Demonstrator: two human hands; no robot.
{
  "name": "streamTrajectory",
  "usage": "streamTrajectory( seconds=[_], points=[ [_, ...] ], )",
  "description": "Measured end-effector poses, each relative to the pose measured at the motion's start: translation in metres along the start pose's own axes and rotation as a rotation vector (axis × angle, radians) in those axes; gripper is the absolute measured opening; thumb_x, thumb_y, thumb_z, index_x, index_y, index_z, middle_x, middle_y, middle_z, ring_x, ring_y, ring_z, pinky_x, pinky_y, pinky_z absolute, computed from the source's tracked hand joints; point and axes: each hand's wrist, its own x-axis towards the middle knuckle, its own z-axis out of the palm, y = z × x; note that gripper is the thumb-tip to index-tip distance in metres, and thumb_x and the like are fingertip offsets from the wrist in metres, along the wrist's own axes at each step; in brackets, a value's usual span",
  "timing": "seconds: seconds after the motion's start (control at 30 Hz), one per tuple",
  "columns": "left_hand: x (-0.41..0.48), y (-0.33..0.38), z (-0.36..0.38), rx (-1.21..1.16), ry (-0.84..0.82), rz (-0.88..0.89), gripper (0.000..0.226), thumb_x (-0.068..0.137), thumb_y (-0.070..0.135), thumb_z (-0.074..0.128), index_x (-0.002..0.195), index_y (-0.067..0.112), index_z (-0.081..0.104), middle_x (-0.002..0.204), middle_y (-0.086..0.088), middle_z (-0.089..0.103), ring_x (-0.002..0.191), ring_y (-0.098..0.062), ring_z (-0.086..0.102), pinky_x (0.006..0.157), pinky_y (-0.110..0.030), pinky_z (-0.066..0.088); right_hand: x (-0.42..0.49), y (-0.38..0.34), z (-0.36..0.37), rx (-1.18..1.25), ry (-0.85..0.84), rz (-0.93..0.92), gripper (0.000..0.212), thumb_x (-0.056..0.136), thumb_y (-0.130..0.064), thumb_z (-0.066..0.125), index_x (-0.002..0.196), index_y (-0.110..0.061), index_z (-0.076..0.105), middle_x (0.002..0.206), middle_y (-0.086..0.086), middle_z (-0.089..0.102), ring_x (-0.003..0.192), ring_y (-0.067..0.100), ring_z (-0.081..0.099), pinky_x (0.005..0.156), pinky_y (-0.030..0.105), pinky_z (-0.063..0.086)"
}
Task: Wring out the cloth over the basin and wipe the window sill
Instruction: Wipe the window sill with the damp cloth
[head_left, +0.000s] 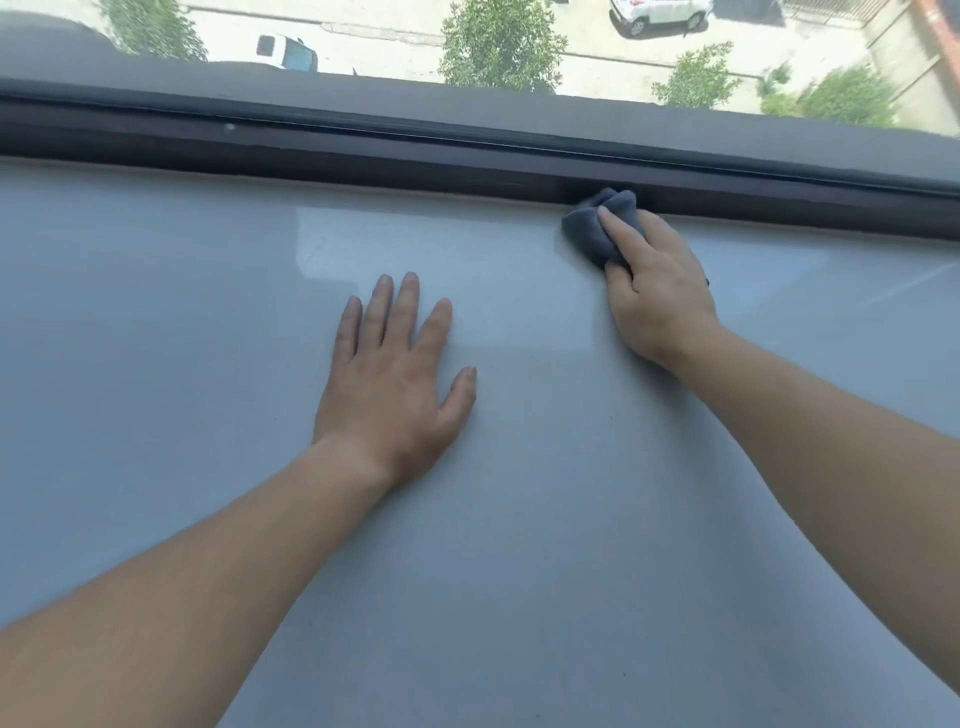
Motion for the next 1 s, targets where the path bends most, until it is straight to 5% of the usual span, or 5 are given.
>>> streamTrajectory(
  seconds=[0.27,0.43,0.63,0.83,1.0],
  points=[
    [-0.018,0.022,0.001,-0.014,0.125,0.154,0.054,0.095,0.040,0.032,0.134,0.011,0.054,0.155,-0.019,0.036,0.146,-0.033,0.030,0.120,-0.050,0.018,-0.067,0.014,-0.012,-0.007,-0.229,-0.393,0.052,0.098,-0.037,0.032,0.149,-0.030,0.039,0.150,0.004,0.039,0.136,0.033,0.035,0.115,0.048,0.028],
    [-0.037,0.062,0.004,-0.174,0.004,-0.050,0.069,0.091,0.053,0.016,0.152,0.022,0.032,0.165,-0.008,0.012,0.153,-0.021,0.000,0.124,-0.042,-0.002,-0.021,0.020,-0.009,0.004,-0.057,0.039,0.052,0.100,-0.029,0.039,0.152,-0.031,0.034,0.152,0.008,0.037,0.133,0.034,0.035,0.114,0.043,0.027],
    [-0.044,0.074,0.020,-0.063,0.034,-0.103,0.073,0.091,0.054,0.019,0.156,0.020,0.022,0.167,-0.008,0.004,0.153,-0.022,-0.007,0.123,-0.047,-0.003,-0.110,0.023,-0.015,-0.036,-0.258,-0.469,0.053,0.098,-0.035,0.034,0.150,-0.030,0.037,0.157,0.007,0.034,0.145,0.032,0.027,0.121,0.050,0.019],
    [-0.045,0.075,0.020,-0.052,0.018,-0.103,0.071,0.092,0.051,0.018,0.156,0.021,0.021,0.167,-0.007,0.002,0.153,-0.019,-0.009,0.123,-0.046,-0.003,-0.053,0.033,-0.018,0.002,-0.039,-0.076,0.053,0.096,-0.024,0.044,0.150,-0.025,0.040,0.142,0.013,0.043,0.124,0.035,0.039,0.109,0.044,0.030],
    [-0.046,0.076,0.019,-0.083,0.038,-0.101,0.073,0.087,0.042,0.021,0.155,0.018,0.025,0.166,-0.009,0.007,0.153,-0.021,-0.003,0.123,-0.045,-0.004,-0.163,0.015,-0.015,-0.013,-0.214,-0.378,0.057,0.094,-0.026,0.045,0.150,-0.031,0.037,0.157,0.009,0.032,0.145,0.033,0.027,0.120,0.050,0.019]
  ],
)
